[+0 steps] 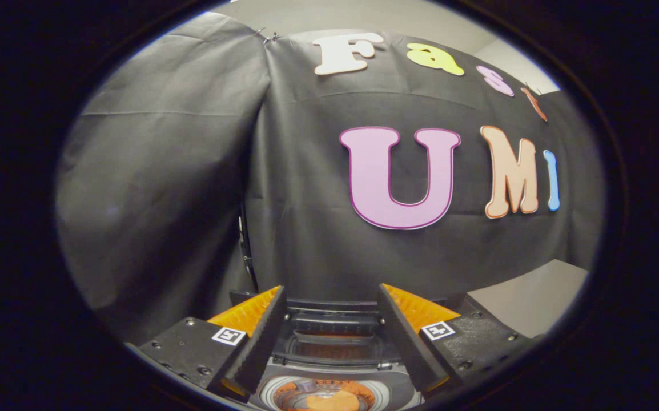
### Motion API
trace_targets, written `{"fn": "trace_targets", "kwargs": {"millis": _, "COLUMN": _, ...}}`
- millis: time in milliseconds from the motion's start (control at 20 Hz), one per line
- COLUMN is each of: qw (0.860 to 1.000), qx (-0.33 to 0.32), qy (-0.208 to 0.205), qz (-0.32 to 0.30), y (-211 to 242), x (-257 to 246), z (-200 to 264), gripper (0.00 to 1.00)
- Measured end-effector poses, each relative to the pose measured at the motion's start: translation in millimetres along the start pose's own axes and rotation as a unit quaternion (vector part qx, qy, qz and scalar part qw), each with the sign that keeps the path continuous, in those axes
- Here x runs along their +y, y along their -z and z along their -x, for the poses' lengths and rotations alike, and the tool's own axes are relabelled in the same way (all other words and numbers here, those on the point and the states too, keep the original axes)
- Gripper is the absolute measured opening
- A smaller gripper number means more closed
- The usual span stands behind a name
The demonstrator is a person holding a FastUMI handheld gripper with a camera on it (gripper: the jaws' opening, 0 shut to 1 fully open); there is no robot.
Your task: Put the clothes into the washing machine and then close the washing machine lid.
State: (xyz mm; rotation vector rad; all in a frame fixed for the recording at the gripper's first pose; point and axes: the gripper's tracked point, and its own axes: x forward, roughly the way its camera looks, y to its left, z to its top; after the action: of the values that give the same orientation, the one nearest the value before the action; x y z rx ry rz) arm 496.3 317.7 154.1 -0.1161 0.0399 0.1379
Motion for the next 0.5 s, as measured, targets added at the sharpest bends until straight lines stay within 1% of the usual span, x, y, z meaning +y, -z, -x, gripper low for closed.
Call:
{"fn": "trace_targets", "kwargs": {"millis": 100, "qw": 1.000, "qx": 0.008, "qy": 0.014, "qz": -0.011, "y": 8.3, "x": -7.5, "z": -24.0, "gripper": 0.96}}
{"fn": "trace_targets", "kwargs": {"millis": 200, "qw": 0.999, "qx": 0.012, "qy": 0.028, "qz": -0.034, "y": 16.0, "x": -15.2, "z": -50.5, "gripper": 0.96}}
{"fn": "trace_targets", "kwargs": {"millis": 300, "qw": 0.998, "qx": 0.017, "qy": 0.035, "qz": -0.050, "y": 28.7, "x": -16.4, "z": -69.1, "gripper": 0.97}}
{"fn": "trace_targets", "kwargs": {"millis": 500, "qw": 0.997, "qx": 0.038, "qy": 0.047, "qz": -0.039, "y": 51.7, "x": -17.8, "z": -101.5, "gripper": 0.97}}
